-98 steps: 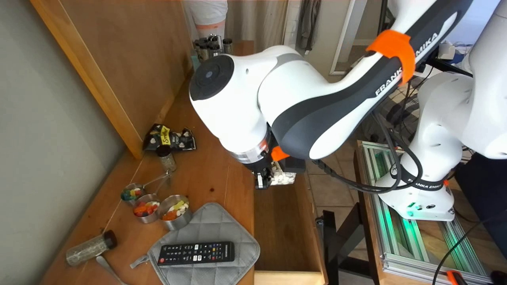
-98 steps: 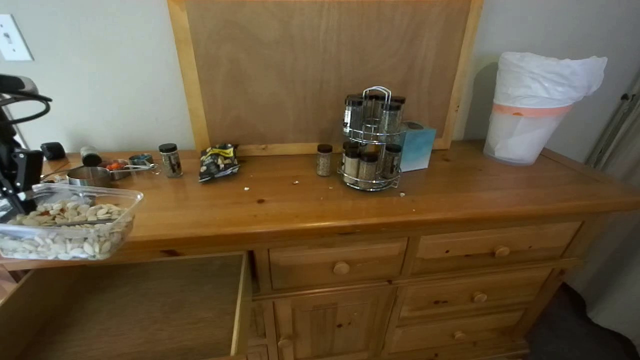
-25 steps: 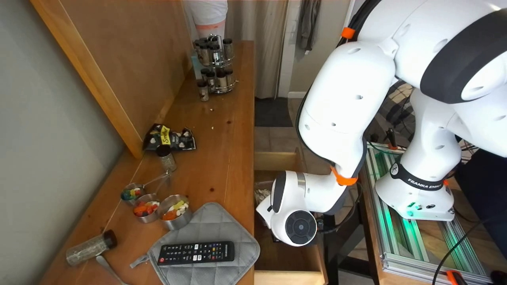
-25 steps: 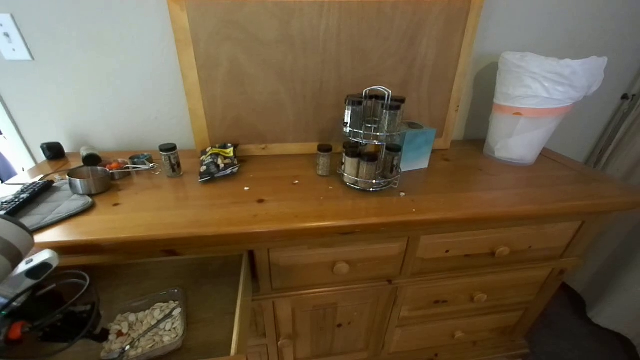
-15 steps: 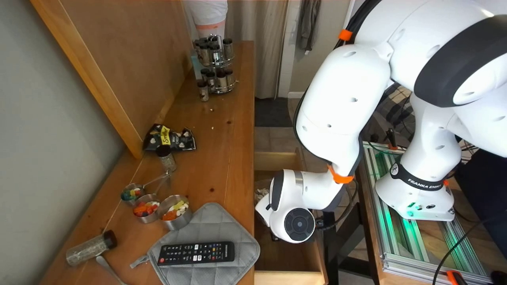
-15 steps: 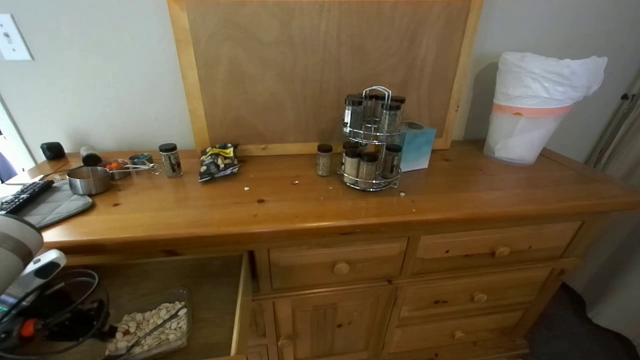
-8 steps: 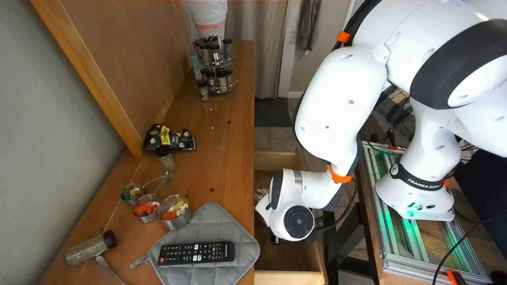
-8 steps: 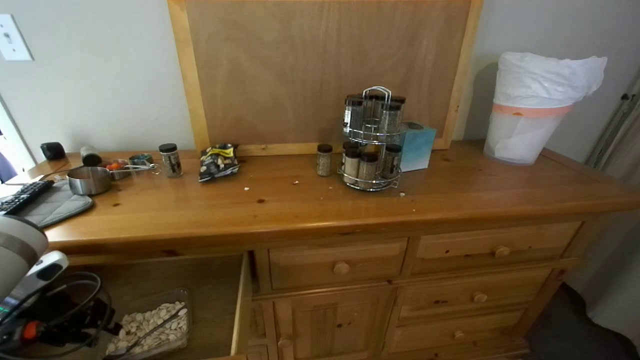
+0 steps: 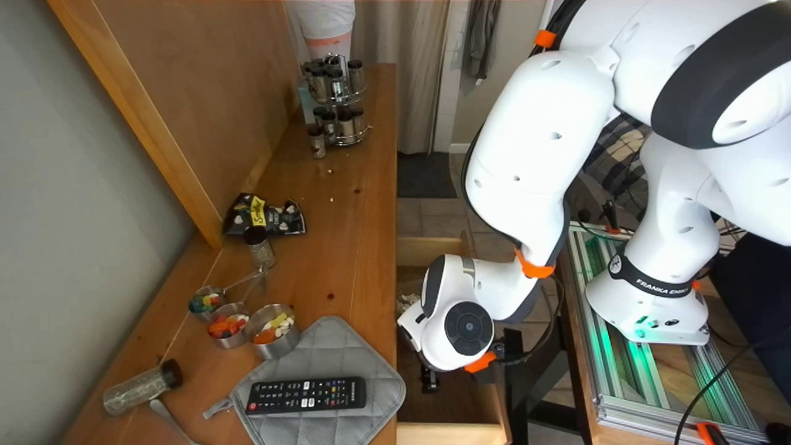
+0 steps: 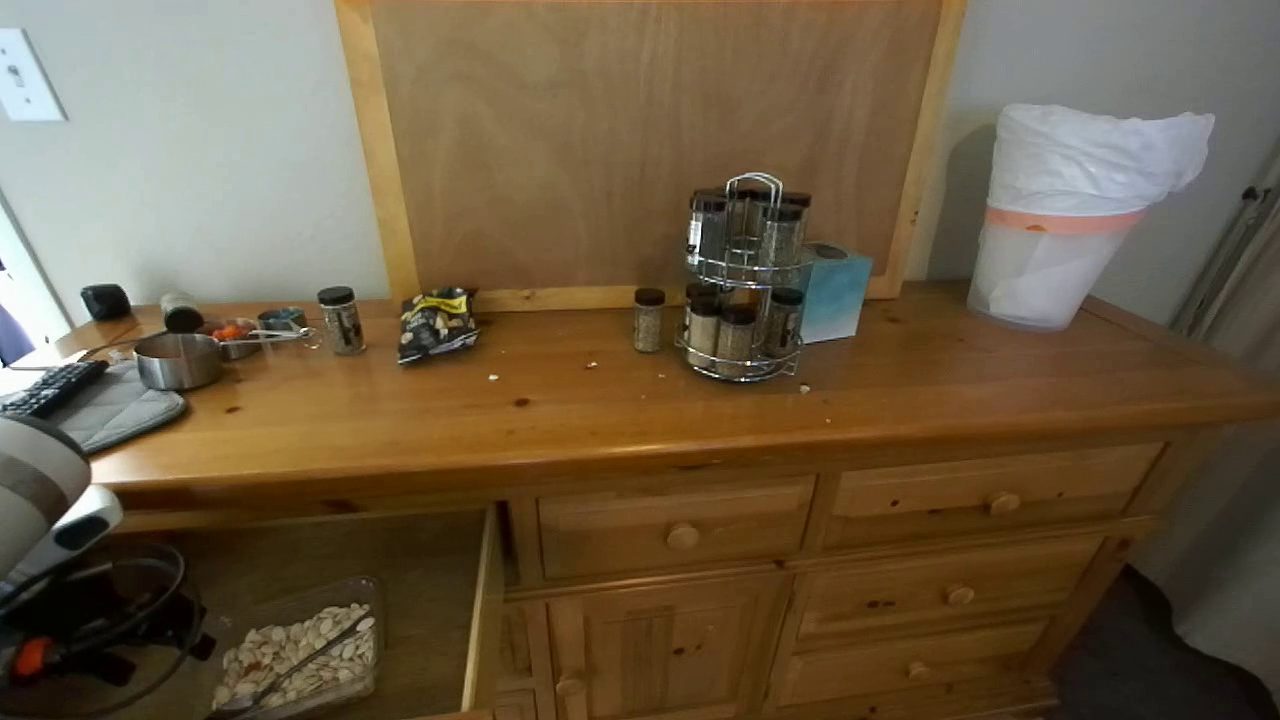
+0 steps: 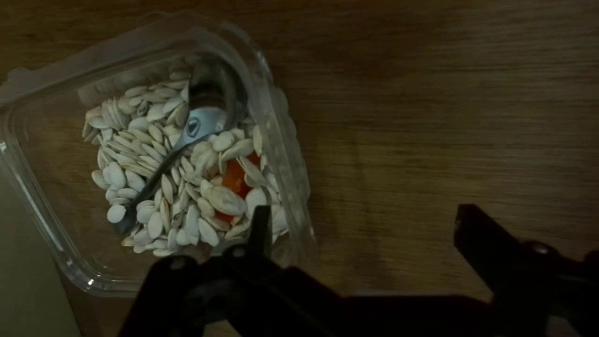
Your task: Put the clear container in the open drawer.
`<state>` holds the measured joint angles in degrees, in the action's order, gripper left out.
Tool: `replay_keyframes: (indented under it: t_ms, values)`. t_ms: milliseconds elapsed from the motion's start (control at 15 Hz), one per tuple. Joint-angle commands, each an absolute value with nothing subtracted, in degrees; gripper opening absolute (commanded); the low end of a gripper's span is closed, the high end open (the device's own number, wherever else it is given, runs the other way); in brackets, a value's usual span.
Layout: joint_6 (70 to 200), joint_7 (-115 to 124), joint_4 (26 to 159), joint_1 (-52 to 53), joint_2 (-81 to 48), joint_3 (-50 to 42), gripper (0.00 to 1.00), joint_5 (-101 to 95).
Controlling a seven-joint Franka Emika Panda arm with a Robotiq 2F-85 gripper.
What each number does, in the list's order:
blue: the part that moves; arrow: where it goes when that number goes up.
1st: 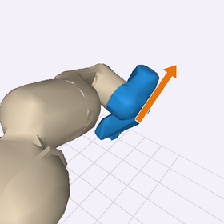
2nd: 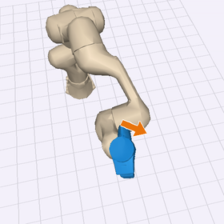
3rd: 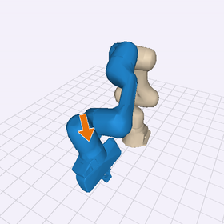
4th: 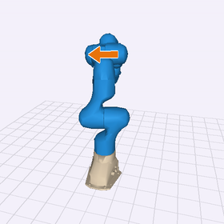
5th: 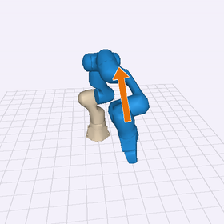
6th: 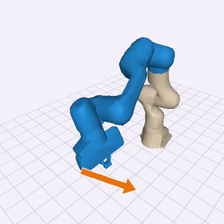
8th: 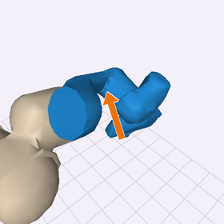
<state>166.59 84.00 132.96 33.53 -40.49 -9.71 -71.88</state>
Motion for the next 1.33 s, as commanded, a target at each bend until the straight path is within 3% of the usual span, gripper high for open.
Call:
replay_keyframes:
  t_ms: [0,600,933,1267]
  values:
    - [168.27,81.71,138.56,30.04,-35.44,-7.19,1.00,-67.20]
    - [168.44,78.08,152.53,23.53,-20.79,-6.40,1.00,-64.23]
    - [172.99,58.82,161.26,11.30,-11.69,-6.29,1.00,-64.41]
    - [172.58,38.98,158.61,-6.88,-14.20,3.94,1.00,-50.47]
